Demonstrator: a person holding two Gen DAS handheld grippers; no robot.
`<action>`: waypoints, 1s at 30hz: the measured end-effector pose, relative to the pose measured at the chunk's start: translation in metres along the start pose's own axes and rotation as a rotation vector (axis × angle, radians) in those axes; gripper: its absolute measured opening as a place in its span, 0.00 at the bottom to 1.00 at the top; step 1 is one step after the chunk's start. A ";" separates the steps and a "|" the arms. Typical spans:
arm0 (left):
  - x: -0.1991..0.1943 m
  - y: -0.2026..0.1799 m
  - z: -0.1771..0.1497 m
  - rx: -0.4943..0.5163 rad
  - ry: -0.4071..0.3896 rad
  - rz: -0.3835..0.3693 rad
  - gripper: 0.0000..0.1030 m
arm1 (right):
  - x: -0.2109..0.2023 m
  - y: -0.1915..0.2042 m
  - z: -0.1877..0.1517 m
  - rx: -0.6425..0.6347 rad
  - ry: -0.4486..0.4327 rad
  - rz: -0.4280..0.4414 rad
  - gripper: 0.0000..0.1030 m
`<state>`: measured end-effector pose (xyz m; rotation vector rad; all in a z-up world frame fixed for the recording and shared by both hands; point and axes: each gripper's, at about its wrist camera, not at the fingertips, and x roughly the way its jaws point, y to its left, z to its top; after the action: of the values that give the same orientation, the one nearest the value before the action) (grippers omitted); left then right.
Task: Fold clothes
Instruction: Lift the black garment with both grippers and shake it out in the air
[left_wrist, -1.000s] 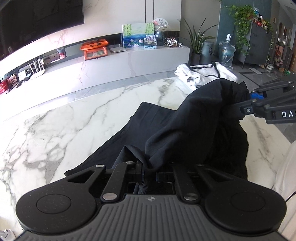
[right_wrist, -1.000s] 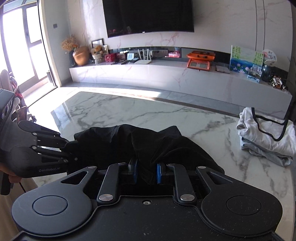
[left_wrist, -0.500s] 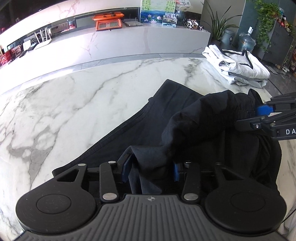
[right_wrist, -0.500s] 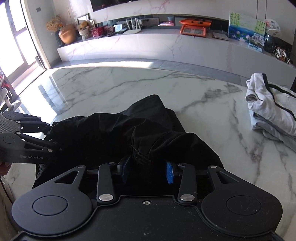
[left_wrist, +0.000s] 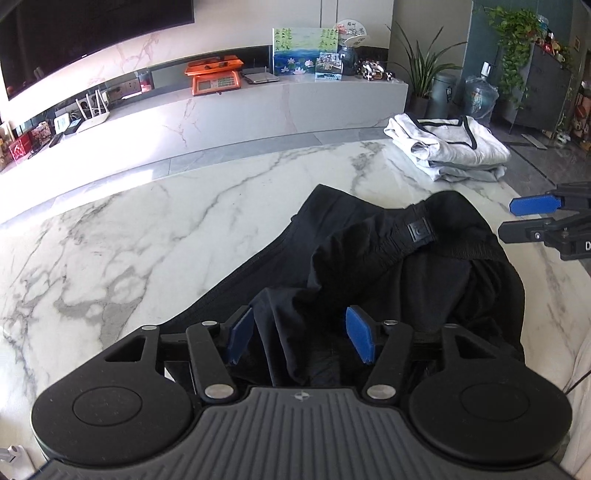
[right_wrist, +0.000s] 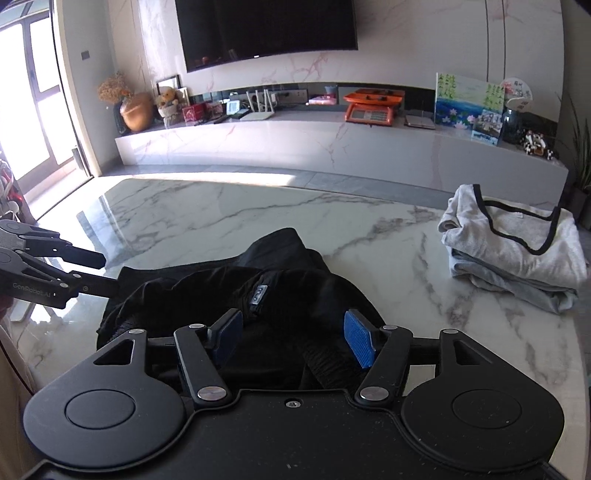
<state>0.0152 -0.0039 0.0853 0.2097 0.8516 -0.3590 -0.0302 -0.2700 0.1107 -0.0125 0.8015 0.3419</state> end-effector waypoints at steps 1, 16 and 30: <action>0.001 -0.005 -0.006 0.018 -0.004 0.007 0.45 | -0.002 -0.002 -0.008 -0.003 0.002 -0.022 0.56; 0.034 -0.027 -0.039 0.075 -0.018 0.073 0.18 | 0.010 -0.033 -0.071 0.124 0.062 -0.093 0.31; 0.032 0.003 -0.054 0.011 -0.027 0.163 0.08 | 0.026 -0.036 -0.076 0.116 0.082 -0.154 0.05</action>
<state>-0.0014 0.0090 0.0262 0.2819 0.8006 -0.2139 -0.0563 -0.3075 0.0349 0.0201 0.8947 0.1499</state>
